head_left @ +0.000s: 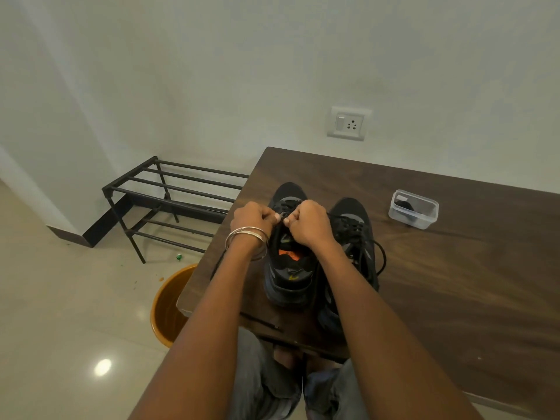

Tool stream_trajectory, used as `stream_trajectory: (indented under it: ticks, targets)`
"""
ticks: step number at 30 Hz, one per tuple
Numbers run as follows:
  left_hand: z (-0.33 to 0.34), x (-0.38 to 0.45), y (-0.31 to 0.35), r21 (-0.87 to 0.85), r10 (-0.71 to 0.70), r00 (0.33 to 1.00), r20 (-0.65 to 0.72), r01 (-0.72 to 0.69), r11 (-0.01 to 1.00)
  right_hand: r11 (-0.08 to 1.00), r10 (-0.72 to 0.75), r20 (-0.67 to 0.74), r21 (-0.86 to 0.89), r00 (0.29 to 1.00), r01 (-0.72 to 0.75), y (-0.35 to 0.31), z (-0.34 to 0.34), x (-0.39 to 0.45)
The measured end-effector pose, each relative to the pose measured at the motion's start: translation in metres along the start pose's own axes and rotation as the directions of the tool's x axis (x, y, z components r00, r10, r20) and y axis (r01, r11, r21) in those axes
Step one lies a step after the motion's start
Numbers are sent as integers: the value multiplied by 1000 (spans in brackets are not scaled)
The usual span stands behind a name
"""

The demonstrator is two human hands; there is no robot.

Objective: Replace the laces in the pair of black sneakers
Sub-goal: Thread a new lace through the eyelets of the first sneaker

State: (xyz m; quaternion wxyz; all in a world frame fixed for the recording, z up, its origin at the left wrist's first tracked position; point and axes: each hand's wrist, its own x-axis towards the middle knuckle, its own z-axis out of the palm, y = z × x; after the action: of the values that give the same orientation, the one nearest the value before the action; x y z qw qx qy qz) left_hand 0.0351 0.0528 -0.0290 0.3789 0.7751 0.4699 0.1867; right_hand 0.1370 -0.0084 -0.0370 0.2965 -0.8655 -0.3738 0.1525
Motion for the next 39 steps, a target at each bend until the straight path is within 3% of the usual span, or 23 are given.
stream_trajectory:
  ticks: [3, 7, 10, 13, 16, 18, 20, 22, 24, 25, 26, 27, 29, 30, 32, 34, 37, 39]
  targets:
    - [1, 1, -1, 14, -5, 1000, -5, 6, 1000, 981, 105, 42, 158, 994, -110, -1, -4, 2]
    - [5, 6, -7, -119, -91, 996, 15, 92, 989, 920, 120, 137, 356, 983, -162, 0, -18, -3]
    - [7, 11, -8, -149, -131, 991, 16, 132, 980, 965, 85, 225, 224, 971, -137, -3, -30, -1]
    - [8, 13, -5, -182, -162, 987, -16, 156, 971, 995, 77, 211, 51, 974, -90, -7, -36, 1]
    - [4, 11, 1, -97, -128, 981, -144, 115, 989, 983, 66, 193, -182, 979, -30, -7, -44, -4]
    - [-1, 10, 5, -180, -103, 962, -254, 57, 982, 979, 70, 183, -203, 981, -31, -5, -48, -6]
    - [-7, 10, 10, -487, -152, 941, -301, -15, 873, 972, 65, 169, -234, 983, -24, -2, -50, -7]
    - [-14, 7, 18, -809, -205, 944, -259, -96, 580, 956, 65, 170, -294, 983, -13, 0, -51, -5]
    - [-26, 3, 24, -933, -191, 951, -245, -178, 312, 945, 58, 177, -327, 983, 3, 2, -50, -2]
    - [-31, 1, 25, -939, -170, 951, -259, -207, 275, 943, 48, 179, -333, 983, 14, 3, -50, -1]
    - [-34, 1, 26, -912, -137, 946, -294, -234, 336, 942, 35, 178, -335, 983, 27, 4, -50, 0]
    - [-35, 1, 25, -832, -81, 937, -340, -260, 490, 942, 25, 182, -333, 983, 37, 5, -50, 1]
    - [-31, 2, 20, -448, 135, 927, -350, -292, 845, 944, 12, 194, -324, 981, 52, 6, -52, 0]
    - [-27, 2, 15, -197, 245, 933, -264, -301, 933, 949, 7, 205, -308, 979, 58, 4, -52, -1]
    - [-19, 6, 6, 224, 337, 941, -25, -323, 920, 965, 1, 229, -255, 973, 59, 3, -52, -2]
    - [-16, 9, 3, 447, 291, 949, 118, -312, 838, 975, -10, 244, -213, 970, 64, 5, -52, -1]
    - [-16, 11, 5, 515, 299, 950, 85, -299, 803, 982, -8, 266, -181, 964, 58, 8, -50, 1]
    - [-13, 12, 2, 437, 282, 959, 38, -270, 858, 984, -14, 272, -170, 962, 63, 9, -50, 1]
